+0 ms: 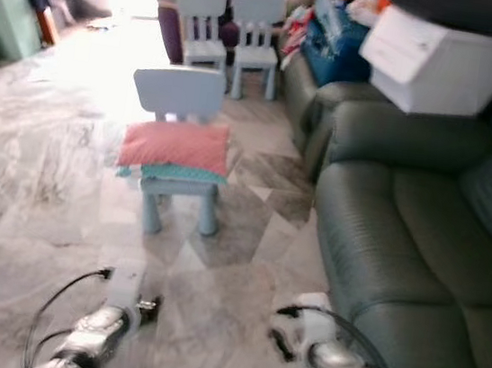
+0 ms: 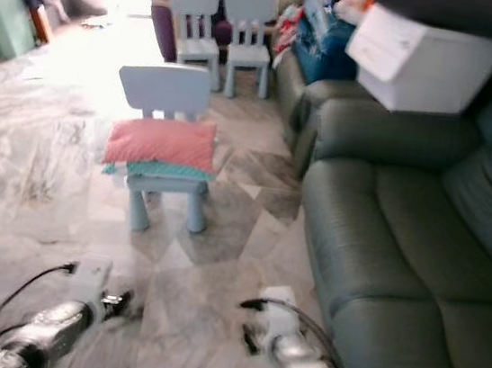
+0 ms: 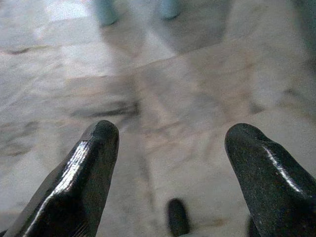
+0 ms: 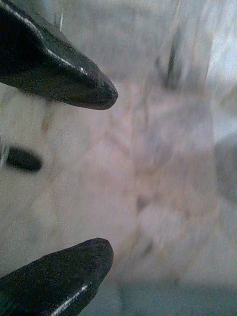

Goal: Move the pillow to the sofa

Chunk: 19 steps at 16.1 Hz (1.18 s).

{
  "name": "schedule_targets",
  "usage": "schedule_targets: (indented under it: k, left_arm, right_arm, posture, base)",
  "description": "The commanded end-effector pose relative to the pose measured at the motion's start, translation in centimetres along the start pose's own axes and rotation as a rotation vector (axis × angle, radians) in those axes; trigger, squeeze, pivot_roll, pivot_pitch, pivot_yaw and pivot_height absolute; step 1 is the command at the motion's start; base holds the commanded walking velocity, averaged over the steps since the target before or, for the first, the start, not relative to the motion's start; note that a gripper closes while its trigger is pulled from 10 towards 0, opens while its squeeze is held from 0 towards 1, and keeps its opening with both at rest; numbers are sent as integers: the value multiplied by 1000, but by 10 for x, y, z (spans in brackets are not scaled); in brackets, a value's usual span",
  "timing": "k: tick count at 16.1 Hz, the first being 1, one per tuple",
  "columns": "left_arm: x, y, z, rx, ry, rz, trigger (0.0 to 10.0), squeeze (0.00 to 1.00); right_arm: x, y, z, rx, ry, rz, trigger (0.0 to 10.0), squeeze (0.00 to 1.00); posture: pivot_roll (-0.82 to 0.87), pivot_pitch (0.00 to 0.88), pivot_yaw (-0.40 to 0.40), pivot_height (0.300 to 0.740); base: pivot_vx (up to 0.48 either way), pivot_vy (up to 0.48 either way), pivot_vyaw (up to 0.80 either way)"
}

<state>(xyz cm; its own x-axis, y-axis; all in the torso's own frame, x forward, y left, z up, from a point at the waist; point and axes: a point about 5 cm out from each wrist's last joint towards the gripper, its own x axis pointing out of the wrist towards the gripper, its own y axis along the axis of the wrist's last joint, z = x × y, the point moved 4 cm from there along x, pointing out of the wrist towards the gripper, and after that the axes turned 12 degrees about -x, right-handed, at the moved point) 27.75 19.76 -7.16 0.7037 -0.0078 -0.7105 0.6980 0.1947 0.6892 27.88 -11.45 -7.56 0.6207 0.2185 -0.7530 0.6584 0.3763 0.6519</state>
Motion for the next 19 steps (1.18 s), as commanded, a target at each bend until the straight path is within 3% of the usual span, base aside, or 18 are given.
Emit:
schedule_targets:
  k: [1,10,12,13,15,17,18,19]
  left_arm:
    - [2,7,6,12,-11,14,10000,0]
    - [1,3,7,22,-13,1,10000,0]
    - [2,3,6,37,-7,0,10000,0]
    - [2,8,6,63,-2,17,10000,0]
    - [2,20,8,35,-20,56,10000,0]
    - [3,42,10,14,-44,126,10000,0]
    - [1,61,13,-12,-99,186,10000,0]
    - [0,68,14,-16,-124,208,10000,0]
  right_arm:
    - [-1,1,7,-11,-14,1,10000,0]
    - [-1,-3,6,-28,-4,-7,10000,0]
    - [-1,3,10,-47,-27,19,10000,0]
    - [-1,10,12,-82,-40,41,10000,0]
    - [-1,32,16,-110,-45,110,10000,0]
    - [-3,60,25,-108,-63,200,10000,0]
    - [-8,85,34,-90,-66,287,10000,0]
    - [-10,94,38,-76,-65,322,10000,0]
  posture:
    - [-119,0,32,740]
    - [-115,0,28,740]
    - [-115,0,29,740]
    - [-122,0,38,740]
    - [-125,0,37,740]
    - [-132,0,36,740]
    - [-132,0,29,740]
    - [-133,0,22,740]
  base:
    - [420,0,0]
    - [420,0,0]
    - [0,0,0]
    - [0,0,0]
    - [0,0,0]
    - [0,0,0]
    - [0,0,0]
    - [0,0,0]
